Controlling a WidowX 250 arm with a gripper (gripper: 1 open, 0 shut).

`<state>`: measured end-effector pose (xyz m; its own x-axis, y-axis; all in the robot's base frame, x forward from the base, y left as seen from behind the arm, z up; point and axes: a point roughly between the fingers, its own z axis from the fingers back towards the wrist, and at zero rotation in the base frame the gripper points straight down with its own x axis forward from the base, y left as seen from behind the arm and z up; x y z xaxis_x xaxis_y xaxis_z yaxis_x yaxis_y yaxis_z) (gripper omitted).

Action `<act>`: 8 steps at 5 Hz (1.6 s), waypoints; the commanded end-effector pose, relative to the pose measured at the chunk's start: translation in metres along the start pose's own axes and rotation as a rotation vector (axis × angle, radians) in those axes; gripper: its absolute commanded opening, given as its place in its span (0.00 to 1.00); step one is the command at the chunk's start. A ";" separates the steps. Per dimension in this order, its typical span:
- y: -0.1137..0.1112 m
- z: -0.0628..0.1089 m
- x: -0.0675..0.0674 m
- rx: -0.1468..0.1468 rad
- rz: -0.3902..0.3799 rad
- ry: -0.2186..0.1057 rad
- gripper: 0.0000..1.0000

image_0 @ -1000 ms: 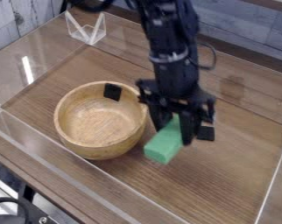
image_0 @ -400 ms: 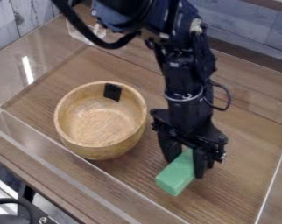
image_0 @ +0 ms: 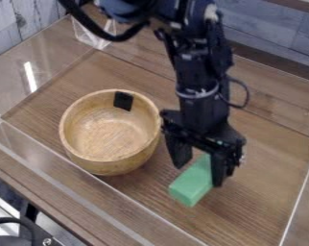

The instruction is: Move green stick from inside the wooden bowl to the table next to it

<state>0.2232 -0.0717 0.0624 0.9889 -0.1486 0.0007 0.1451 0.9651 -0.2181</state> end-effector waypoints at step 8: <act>-0.008 -0.002 0.001 -0.007 -0.064 -0.089 0.00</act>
